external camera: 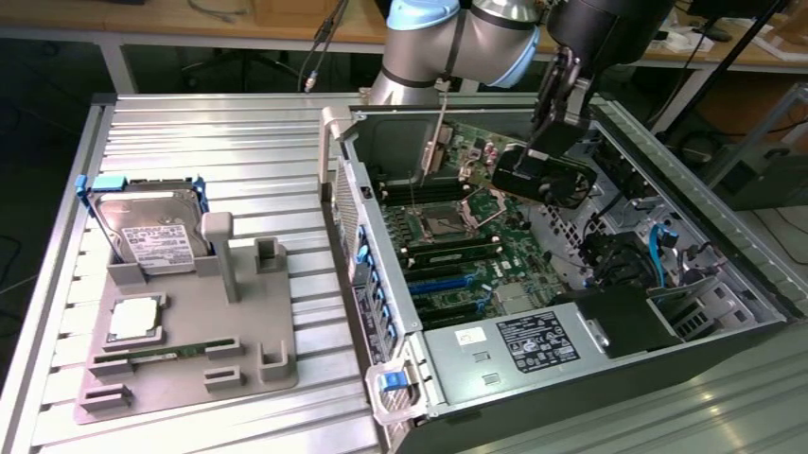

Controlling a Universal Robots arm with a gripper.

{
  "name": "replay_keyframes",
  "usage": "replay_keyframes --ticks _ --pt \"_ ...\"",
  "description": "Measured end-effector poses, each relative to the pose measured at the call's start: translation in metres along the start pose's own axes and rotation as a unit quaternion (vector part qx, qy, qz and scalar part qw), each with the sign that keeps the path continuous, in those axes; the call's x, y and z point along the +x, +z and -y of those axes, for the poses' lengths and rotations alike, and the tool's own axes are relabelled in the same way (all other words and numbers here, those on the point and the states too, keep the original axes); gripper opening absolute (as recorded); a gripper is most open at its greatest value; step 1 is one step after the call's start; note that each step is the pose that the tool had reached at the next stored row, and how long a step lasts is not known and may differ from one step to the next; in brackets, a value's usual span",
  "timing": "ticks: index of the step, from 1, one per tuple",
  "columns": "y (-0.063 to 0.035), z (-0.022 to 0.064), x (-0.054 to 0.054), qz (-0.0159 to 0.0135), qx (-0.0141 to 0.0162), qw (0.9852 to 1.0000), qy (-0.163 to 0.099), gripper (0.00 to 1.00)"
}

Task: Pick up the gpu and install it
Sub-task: 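Insert the gpu into the slot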

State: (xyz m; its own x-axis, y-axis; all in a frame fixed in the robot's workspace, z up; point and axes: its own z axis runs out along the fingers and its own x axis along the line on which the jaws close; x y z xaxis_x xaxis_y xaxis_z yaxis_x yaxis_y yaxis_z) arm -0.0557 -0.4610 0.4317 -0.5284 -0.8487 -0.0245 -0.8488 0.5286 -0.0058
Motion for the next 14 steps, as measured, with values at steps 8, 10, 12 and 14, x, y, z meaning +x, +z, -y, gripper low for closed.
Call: replay_keyframes --ticks 8,10,12,14 --pt "0.0 0.0 0.0 0.0001 -0.0006 0.9997 -0.023 0.27" --pt "0.0 0.0 0.0 0.0002 -0.0007 0.9995 -0.03 0.27" --pt "0.0 0.0 0.0 0.0002 -0.0009 0.9994 -0.036 0.27" --pt "0.0 0.0 0.0 0.0002 -0.001 0.9992 -0.041 0.27"
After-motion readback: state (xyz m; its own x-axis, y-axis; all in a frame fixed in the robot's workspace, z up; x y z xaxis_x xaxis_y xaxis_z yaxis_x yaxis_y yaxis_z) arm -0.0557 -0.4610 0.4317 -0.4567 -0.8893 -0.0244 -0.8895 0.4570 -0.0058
